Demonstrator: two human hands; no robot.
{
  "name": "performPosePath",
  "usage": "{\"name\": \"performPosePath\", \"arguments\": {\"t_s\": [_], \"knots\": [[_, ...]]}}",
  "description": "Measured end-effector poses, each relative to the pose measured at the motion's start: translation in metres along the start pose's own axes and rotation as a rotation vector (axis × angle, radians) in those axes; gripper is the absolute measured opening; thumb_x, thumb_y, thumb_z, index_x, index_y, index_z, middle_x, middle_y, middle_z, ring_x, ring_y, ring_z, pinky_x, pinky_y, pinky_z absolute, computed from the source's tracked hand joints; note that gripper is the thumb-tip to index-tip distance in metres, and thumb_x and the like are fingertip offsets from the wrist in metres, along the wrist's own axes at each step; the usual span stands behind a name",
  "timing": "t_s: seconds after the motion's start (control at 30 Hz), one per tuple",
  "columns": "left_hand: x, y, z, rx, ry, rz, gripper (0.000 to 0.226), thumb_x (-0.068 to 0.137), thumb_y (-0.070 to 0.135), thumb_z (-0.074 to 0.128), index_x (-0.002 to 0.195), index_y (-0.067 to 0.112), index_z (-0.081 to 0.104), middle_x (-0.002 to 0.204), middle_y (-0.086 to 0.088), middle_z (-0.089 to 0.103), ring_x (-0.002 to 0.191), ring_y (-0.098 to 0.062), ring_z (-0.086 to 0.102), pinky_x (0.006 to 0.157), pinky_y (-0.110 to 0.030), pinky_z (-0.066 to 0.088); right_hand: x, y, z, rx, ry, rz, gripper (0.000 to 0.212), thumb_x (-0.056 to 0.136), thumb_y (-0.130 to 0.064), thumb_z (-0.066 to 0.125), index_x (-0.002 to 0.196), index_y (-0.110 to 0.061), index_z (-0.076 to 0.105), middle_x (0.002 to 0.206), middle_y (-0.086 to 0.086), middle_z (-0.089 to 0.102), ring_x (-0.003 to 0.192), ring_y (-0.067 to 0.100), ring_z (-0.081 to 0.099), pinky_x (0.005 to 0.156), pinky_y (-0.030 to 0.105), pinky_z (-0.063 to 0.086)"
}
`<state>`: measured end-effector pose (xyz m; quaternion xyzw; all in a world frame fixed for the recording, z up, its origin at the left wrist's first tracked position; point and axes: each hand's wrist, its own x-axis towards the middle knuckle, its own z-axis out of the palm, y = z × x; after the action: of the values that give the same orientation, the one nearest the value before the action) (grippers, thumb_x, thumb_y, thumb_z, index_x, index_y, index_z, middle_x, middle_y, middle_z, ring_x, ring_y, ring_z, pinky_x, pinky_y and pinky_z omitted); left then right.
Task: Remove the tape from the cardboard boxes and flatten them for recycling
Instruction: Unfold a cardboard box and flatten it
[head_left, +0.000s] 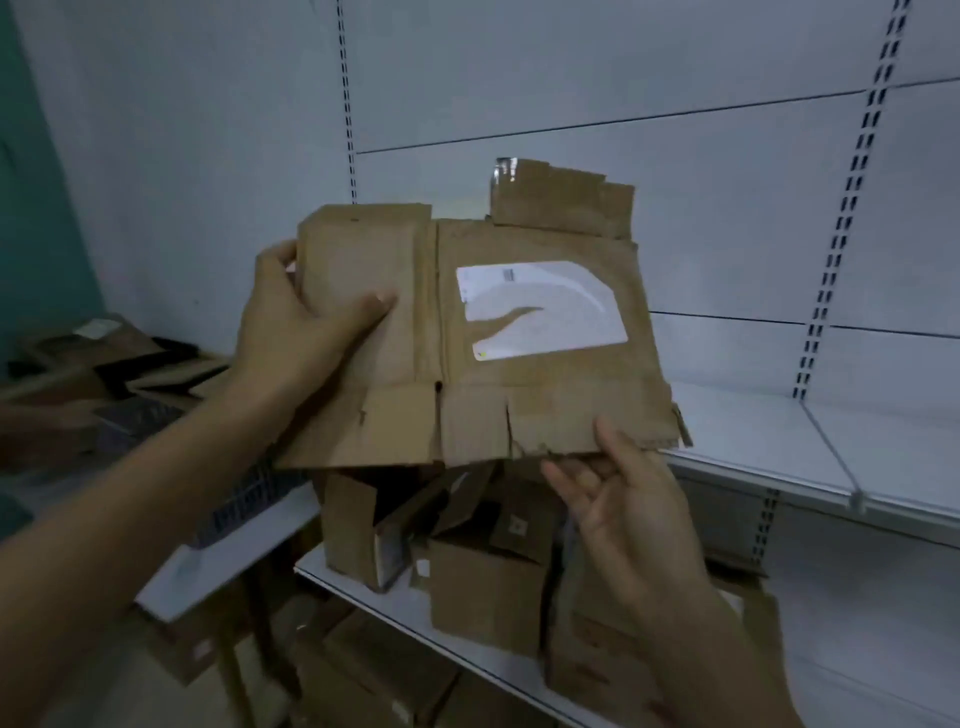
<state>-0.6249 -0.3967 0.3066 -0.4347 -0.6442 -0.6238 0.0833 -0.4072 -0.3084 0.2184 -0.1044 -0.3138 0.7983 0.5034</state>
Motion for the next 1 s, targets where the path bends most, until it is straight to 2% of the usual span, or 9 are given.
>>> {"name": "performPosePath", "arguments": {"t_s": [0.1, 0.2, 0.3, 0.43, 0.6, 0.7, 0.8, 0.87, 1.0], "knots": [[0.063, -0.023, -0.009, 0.473, 0.031, 0.106, 0.095, 0.081, 0.051, 0.068, 0.152, 0.021, 0.012, 0.158, -0.009, 0.015, 0.143, -0.029, 0.019, 0.114, -0.047, 0.023, 0.063, 0.026, 0.048, 0.095, -0.053, 0.037, 0.029, 0.093, -0.008, 0.053, 0.119, -0.018, 0.055, 0.107, 0.013, 0.07, 0.088, 0.027, 0.071, 0.061, 0.033, 0.058], [0.088, -0.04, 0.0, 0.496, -0.215, 0.468, 0.075, 0.079, 0.073, 0.048, 0.143, 0.033, 0.038, 0.154, 0.001, 0.03, 0.142, -0.019, 0.026, 0.113, -0.044, 0.025, 0.126, 0.054, 0.087, 0.197, -0.014, 0.133, 0.033, 0.096, -0.005, 0.049, 0.129, -0.008, 0.048, 0.11, 0.019, 0.063, 0.09, 0.03, 0.066, 0.06, 0.038, 0.059], [0.102, -0.074, 0.019, 0.776, -0.517, 0.598, 0.083, 0.075, 0.08, 0.044, 0.144, 0.035, 0.035, 0.152, 0.01, 0.033, 0.14, -0.014, 0.029, 0.112, -0.046, 0.03, 0.175, 0.075, 0.122, 0.19, 0.023, 0.241, 0.037, 0.099, -0.006, 0.042, 0.136, -0.002, 0.041, 0.121, 0.023, 0.055, 0.106, 0.033, 0.057, 0.077, 0.04, 0.053], [0.129, -0.135, 0.033, 1.164, -0.594, 0.476, 0.058, 0.094, 0.043, 0.045, 0.147, 0.029, 0.024, 0.155, 0.002, 0.029, 0.138, -0.02, 0.033, 0.104, -0.035, 0.034, 0.185, 0.096, 0.129, -0.366, -0.287, 0.445, 0.036, 0.101, -0.015, 0.04, 0.136, -0.006, 0.045, 0.137, 0.013, 0.048, 0.119, 0.027, 0.054, 0.098, 0.036, 0.042], [0.158, -0.178, 0.044, 0.981, -0.877, 0.31, 0.035, 0.099, 0.031, 0.041, 0.132, 0.033, 0.049, 0.142, 0.002, 0.047, 0.122, -0.017, 0.044, 0.096, -0.021, 0.026, 0.177, 0.085, 0.103, -1.12, -0.738, 0.184, 0.02, 0.09, -0.035, 0.057, 0.109, -0.034, 0.063, 0.101, -0.005, 0.073, 0.093, 0.012, 0.07, 0.08, 0.028, 0.055], [0.179, -0.193, 0.047, 0.918, -0.989, 0.198, 0.038, 0.096, 0.031, 0.044, 0.134, 0.036, 0.047, 0.136, 0.003, 0.052, 0.111, -0.014, 0.046, 0.086, -0.023, 0.029, 0.196, 0.087, 0.099, -1.448, -0.682, -0.253, 0.014, 0.094, -0.032, 0.054, 0.096, -0.042, 0.064, 0.096, -0.022, 0.068, 0.093, -0.007, 0.061, 0.08, 0.011, 0.047], [0.194, -0.204, 0.05, 0.877, -0.998, 0.219, 0.04, 0.096, 0.039, 0.044, 0.136, 0.04, 0.045, 0.139, 0.004, 0.05, 0.12, -0.018, 0.046, 0.092, -0.027, 0.032, 0.221, 0.1, 0.098, -1.885, -0.576, -0.446, 0.034, 0.095, -0.043, 0.046, 0.127, -0.034, 0.052, 0.131, -0.016, 0.053, 0.12, 0.001, 0.046, 0.097, 0.023, 0.039], [0.202, -0.214, 0.053, 0.835, -1.036, 0.24, 0.04, 0.096, 0.046, 0.043, 0.136, 0.041, 0.044, 0.14, 0.004, 0.049, 0.123, -0.018, 0.045, 0.092, -0.029, 0.03, 0.237, 0.109, 0.094, -2.211, -0.477, -0.267, 0.056, 0.093, -0.059, 0.033, 0.14, -0.03, 0.039, 0.148, -0.005, 0.037, 0.134, 0.017, 0.033, 0.107, 0.036, 0.027], [0.211, -0.238, 0.063, 0.785, -1.154, 0.311, 0.044, 0.096, 0.05, 0.038, 0.138, 0.037, 0.041, 0.141, 0.003, 0.046, 0.128, -0.021, 0.042, 0.095, -0.03, 0.031, 0.256, 0.124, 0.091, -2.29, -0.419, 0.112, 0.061, 0.087, -0.07, 0.017, 0.122, -0.034, 0.05, 0.125, -0.006, 0.053, 0.113, 0.016, 0.049, 0.103, 0.041, 0.032]]}}
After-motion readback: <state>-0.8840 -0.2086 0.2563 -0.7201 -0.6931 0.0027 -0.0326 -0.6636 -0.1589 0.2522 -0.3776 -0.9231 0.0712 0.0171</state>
